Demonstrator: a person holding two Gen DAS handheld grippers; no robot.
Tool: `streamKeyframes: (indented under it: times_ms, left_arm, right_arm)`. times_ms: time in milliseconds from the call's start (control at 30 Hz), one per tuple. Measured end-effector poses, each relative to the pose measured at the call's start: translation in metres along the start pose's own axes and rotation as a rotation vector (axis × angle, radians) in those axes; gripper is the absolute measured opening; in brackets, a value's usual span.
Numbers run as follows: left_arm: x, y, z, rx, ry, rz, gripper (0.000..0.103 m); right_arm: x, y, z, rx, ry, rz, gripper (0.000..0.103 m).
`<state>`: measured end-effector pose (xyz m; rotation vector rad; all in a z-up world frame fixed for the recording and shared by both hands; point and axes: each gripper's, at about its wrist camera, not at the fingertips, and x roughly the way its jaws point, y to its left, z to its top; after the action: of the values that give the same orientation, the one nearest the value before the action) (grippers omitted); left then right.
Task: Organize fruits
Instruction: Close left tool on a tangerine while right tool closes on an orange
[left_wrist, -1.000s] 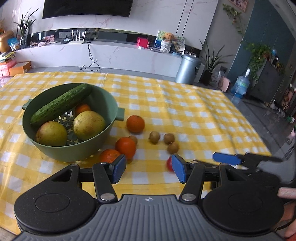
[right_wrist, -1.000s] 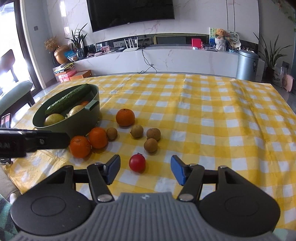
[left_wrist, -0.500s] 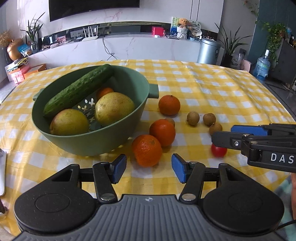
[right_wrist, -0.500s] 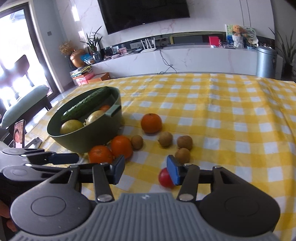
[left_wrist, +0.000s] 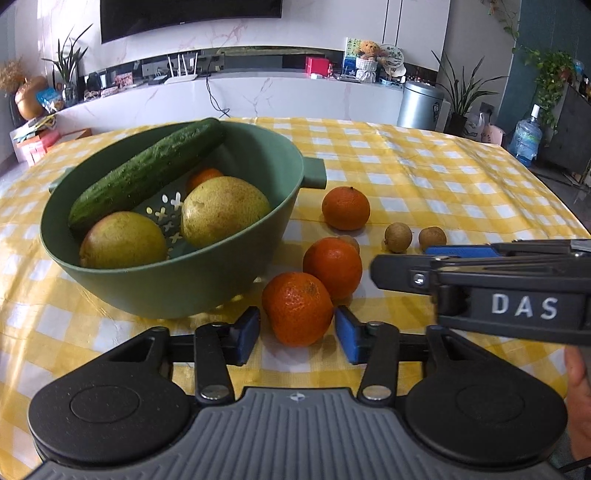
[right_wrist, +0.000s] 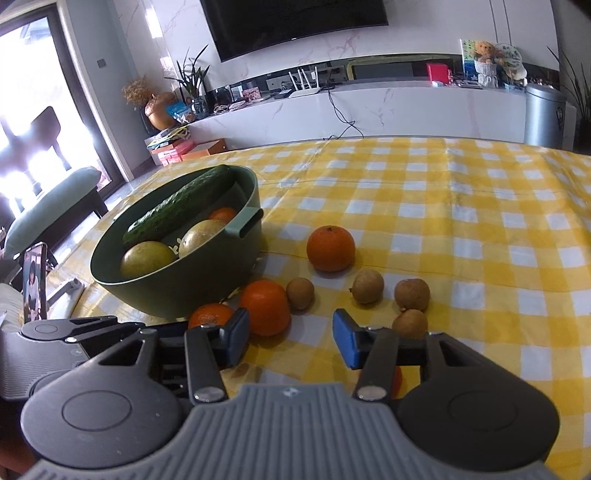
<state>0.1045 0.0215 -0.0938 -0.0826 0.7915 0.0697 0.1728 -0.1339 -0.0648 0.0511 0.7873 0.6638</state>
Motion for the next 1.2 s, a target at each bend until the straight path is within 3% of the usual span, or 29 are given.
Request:
streamKeyframes:
  times_ms: [33, 167, 567, 1033, 1200]
  left_arm:
    - [-0.001, 0.001, 0.000, -0.004, 0.000, -0.012, 0.045]
    - [-0.004, 0.003, 0.001, -0.021, 0.015, -0.003, 0.043]
    - [-0.006, 0.008, 0.000, -0.058, 0.024, 0.002, 0.043]
    - [-0.003, 0.007, 0.000, -0.054, 0.015, 0.006, 0.044]
    - [0.000, 0.012, -0.001, -0.083, 0.028, -0.012, 0.044]
  right_arm:
    - [0.002, 0.002, 0.000, -0.010, -0.002, -0.001, 0.048]
    - [0.010, 0.007, 0.001, -0.029, 0.005, 0.000, 0.045]
    - [0.030, 0.011, 0.001, -0.050, 0.047, -0.016, 0.041]
    - [0.040, 0.009, -0.002, 0.000, 0.078, 0.050, 0.041]
    - [0.040, 0.012, -0.002, -0.008, 0.078, 0.073, 0.028]
